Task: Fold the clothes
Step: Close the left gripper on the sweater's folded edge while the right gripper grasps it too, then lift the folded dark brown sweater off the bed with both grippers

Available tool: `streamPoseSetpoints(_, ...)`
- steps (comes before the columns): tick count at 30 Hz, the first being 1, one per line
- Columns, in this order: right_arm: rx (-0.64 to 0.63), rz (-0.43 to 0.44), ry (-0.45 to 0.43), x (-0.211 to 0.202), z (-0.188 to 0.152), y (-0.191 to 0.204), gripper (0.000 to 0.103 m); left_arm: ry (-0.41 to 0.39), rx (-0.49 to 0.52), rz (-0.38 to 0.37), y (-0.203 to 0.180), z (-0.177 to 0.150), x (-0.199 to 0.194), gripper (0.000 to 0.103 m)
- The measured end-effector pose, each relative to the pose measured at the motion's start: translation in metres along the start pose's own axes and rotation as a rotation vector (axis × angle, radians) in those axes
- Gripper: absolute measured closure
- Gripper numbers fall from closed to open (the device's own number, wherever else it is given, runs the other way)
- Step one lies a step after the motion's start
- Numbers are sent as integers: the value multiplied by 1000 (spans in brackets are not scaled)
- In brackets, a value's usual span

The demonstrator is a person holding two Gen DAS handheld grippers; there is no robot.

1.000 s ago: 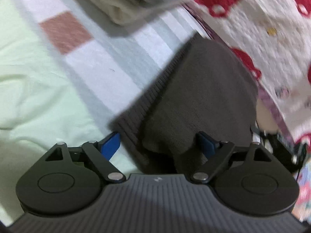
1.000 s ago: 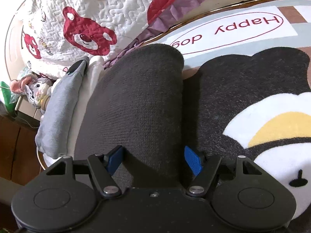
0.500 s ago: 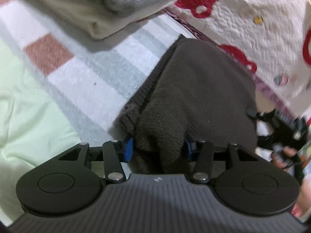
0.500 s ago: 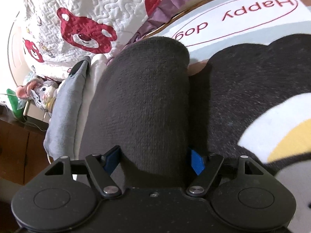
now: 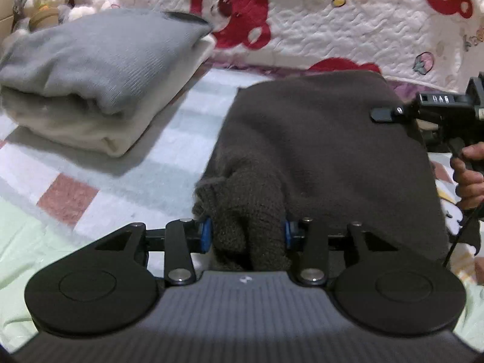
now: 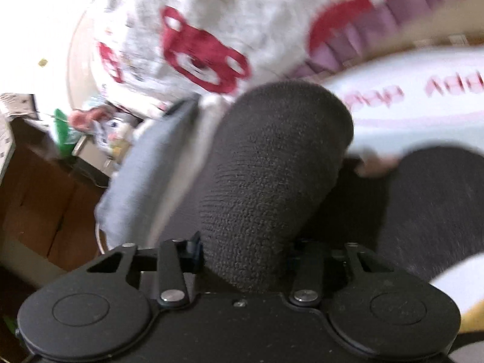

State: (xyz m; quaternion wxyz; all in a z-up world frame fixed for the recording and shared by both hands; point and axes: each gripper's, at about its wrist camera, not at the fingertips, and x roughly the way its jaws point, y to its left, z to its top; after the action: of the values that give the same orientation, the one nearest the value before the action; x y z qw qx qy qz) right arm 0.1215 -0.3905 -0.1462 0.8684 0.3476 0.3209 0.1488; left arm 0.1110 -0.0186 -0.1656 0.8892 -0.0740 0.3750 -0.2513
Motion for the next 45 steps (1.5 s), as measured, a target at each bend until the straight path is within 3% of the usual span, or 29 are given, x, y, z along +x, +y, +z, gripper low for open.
streamPoseSetpoints(10, -238, -82, -131, -23, 65, 46, 61, -112, -37, -72, -30, 57, 8, 64)
streamPoseSetpoints(13, -211, -150, -143, -24, 71, 22, 61, -23, -187, -109, -14, 54, 43, 64)
streamPoseSetpoints(15, -189, -215, -96, -17, 66, 1, 61, 50, -297, -125, -1, 45, 68, 64)
streamPoseSetpoints(17, -147, -277, -37, -8, 60, -21, 60, 72, -324, -117, 8, 31, 77, 62)
streamPoseSetpoints(24, -29, -223, -29, -15, 56, -46, 55, 68, -374, -206, 24, 24, 77, 57)
streamPoseSetpoints(27, 9, -209, -14, -13, 55, -48, 51, 46, -408, -155, 30, 23, 82, 53)
streamPoseSetpoints(30, 44, -198, 1, -11, 55, -51, 50, 31, -342, -121, 26, 18, 82, 52)
streamPoseSetpoints(38, 79, -211, 70, -14, 60, -52, 46, 57, -557, -182, 49, 9, 88, 47)
streamPoseSetpoints(45, 165, -194, 90, -12, 50, -68, 41, 56, -555, -157, 43, 8, 89, 46)
